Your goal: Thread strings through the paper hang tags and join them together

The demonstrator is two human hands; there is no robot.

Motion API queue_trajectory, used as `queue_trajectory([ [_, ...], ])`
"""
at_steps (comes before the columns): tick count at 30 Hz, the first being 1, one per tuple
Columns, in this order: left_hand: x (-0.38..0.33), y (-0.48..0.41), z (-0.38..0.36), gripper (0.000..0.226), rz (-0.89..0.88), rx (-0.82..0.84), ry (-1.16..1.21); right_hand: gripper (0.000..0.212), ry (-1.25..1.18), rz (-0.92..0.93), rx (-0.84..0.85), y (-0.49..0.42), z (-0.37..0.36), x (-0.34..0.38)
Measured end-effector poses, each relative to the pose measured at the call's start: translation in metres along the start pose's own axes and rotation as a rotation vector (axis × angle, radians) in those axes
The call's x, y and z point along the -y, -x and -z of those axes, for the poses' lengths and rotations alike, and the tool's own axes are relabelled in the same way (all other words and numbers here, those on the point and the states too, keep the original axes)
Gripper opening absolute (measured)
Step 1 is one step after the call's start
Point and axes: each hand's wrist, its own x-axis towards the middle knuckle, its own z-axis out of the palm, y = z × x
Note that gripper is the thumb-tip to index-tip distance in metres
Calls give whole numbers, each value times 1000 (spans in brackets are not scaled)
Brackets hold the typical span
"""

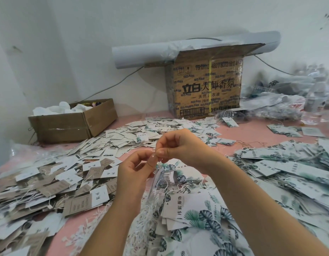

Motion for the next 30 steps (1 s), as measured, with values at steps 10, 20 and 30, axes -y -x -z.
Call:
queue_trajectory([
  [10,18,4,-1,44,-84,6,-572,12,-45,30,-111,0,3,2],
  [20,26,2,3,17,-146,-85,-595,15,19,-10,-143,0,4,1],
  [30,18,2,3,14,-196,-283,-385,19,504,-73,-115,-4,1,-6],
])
